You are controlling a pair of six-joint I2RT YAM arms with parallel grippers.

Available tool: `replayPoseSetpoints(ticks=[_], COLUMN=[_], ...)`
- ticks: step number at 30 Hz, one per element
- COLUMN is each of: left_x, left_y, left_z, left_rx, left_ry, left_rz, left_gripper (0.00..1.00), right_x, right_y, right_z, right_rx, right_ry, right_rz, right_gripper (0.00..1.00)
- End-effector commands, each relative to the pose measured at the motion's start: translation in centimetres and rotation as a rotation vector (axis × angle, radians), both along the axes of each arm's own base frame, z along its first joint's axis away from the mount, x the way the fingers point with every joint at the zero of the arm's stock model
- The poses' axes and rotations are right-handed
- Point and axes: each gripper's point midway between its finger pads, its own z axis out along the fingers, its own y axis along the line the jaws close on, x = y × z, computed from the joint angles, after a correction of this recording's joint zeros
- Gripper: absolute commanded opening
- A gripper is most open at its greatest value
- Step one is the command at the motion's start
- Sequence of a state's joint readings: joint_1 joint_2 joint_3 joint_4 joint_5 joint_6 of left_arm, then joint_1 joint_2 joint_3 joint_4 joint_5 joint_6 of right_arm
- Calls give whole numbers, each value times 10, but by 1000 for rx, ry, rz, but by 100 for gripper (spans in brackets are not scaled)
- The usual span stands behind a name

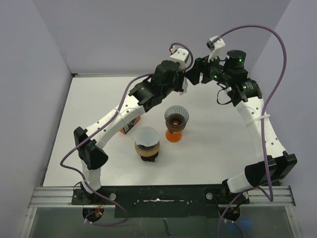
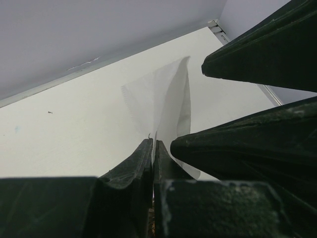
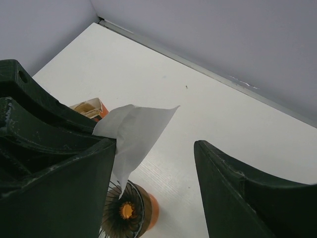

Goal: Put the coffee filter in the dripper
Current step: Place the coffee filter in the coffee dripper.

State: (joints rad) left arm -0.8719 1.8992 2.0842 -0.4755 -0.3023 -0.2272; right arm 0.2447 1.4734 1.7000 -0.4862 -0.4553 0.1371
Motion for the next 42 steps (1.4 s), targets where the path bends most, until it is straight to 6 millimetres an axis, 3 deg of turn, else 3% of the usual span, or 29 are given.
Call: replayPoseSetpoints(ticks=[1,6,17,42], left_x=[1,2,2,2], left_y=[-3,-3,-1,-2], left_z=[28,27,28,28], left_rx=[-52,-51,-50,-54], left_ry=[-56,-56,-59,-54], left_rz=[6,10,16,14], left_gripper=[0,0,0,0], right_x=[-2,-11,-21,-9], right_y=[-3,1,-1,3], right_z=[29,40,44,9], right_rx=[-17,2,40,16], right_ry=[-99,-122,-119,-40], right_rz=[-22,16,58,27], right_gripper=[65,66,67,67])
